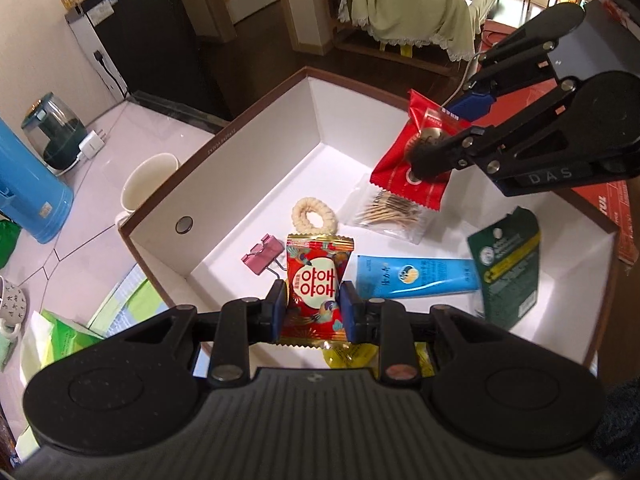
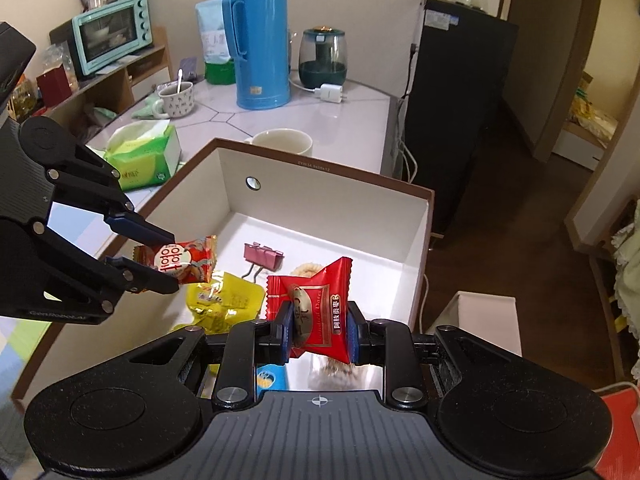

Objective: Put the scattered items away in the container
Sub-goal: 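Open the left tool dropping its candy while the right tool releases the red candy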

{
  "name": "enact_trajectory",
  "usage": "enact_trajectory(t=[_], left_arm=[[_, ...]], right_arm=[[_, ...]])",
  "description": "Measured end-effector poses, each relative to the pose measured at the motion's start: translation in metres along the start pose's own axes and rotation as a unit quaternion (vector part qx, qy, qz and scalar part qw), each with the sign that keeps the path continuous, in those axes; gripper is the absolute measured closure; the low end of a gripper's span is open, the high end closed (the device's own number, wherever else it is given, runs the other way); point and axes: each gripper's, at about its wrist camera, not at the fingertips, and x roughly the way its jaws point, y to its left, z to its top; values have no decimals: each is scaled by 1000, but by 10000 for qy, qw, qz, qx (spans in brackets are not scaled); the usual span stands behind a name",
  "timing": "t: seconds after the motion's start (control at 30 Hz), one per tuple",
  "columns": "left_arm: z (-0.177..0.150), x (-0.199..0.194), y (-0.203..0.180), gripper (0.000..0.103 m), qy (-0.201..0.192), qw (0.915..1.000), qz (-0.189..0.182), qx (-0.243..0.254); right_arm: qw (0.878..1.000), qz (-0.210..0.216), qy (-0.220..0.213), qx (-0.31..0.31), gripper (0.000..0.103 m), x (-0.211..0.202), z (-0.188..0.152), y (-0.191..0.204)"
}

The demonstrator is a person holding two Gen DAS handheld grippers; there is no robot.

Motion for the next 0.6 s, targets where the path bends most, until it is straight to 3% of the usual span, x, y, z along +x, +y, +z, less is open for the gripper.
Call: enact_trajectory(t=[0.6], left_arm=[[14,36,31,79,151,9996,-73,-217]], right_arm=[[9983,3,140,-565,78,66,33,-28]])
